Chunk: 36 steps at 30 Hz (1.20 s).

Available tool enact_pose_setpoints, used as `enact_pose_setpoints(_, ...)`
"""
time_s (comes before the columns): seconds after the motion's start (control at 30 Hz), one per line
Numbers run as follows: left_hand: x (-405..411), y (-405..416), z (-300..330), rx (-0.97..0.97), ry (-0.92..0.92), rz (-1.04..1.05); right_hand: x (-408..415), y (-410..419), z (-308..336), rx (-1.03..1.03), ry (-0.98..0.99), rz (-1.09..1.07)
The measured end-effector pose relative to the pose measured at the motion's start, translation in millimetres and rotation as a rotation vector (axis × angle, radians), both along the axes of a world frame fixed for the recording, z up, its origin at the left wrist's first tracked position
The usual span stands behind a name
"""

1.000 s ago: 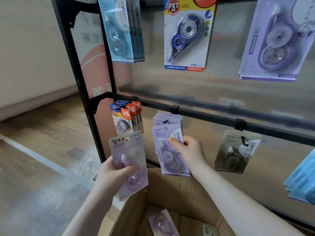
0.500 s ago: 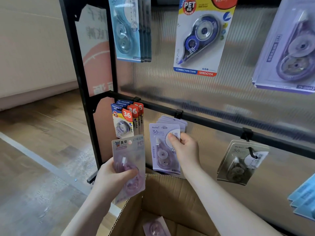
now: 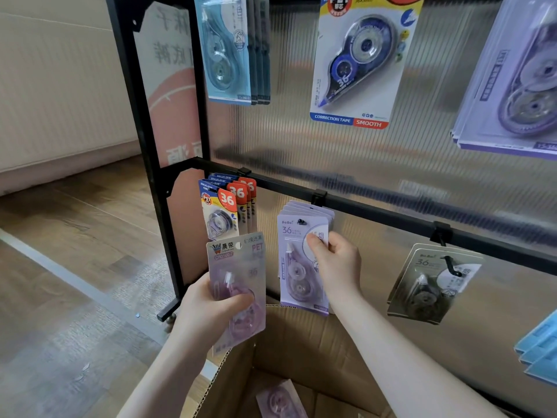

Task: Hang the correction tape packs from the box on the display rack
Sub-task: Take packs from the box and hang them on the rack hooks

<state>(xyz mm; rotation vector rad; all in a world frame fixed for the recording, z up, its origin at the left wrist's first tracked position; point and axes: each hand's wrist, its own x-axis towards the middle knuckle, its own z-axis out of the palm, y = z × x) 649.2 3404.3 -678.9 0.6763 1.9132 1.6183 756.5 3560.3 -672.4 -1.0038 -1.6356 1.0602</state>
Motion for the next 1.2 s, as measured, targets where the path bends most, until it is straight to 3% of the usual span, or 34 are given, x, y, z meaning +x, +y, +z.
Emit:
enact_pose_setpoints(0.2, 4, 1, 6, 0.027, -0.016, 0.013, 1, 5, 0, 0.023, -0.135, -0.024)
enact_pose_setpoints(0.33, 6, 2, 8, 0.039, 0.005, 0.012, 15, 5, -4, 0.152, -0.259, -0.095)
enact_pose_setpoints(0.4, 8, 1, 10, 0.044, 0.024, 0.007, 27, 4, -1, 0.25, -0.356, -0.15)
enact_pose_setpoints(0.57, 23, -7, 30, 0.03, 0.029, 0.014, 64, 1, 17, 0.755, -0.627, -0.21)
enact_pose_setpoints(0.73, 41, -22, 69, -0.069, 0.004, 0.009, 110, -12, 69, 0.832, -0.87, -0.102)
enact_pose_setpoints(0.9, 56, -23, 176, -0.137, 0.031, -0.041, 140, -27, 171, 0.775, -0.995, -0.032)
enact_pose_setpoints(1.2, 70, -22, 414, -0.089, 0.044, -0.104, 147, -43, 392, 0.773, -1.009, -0.045)
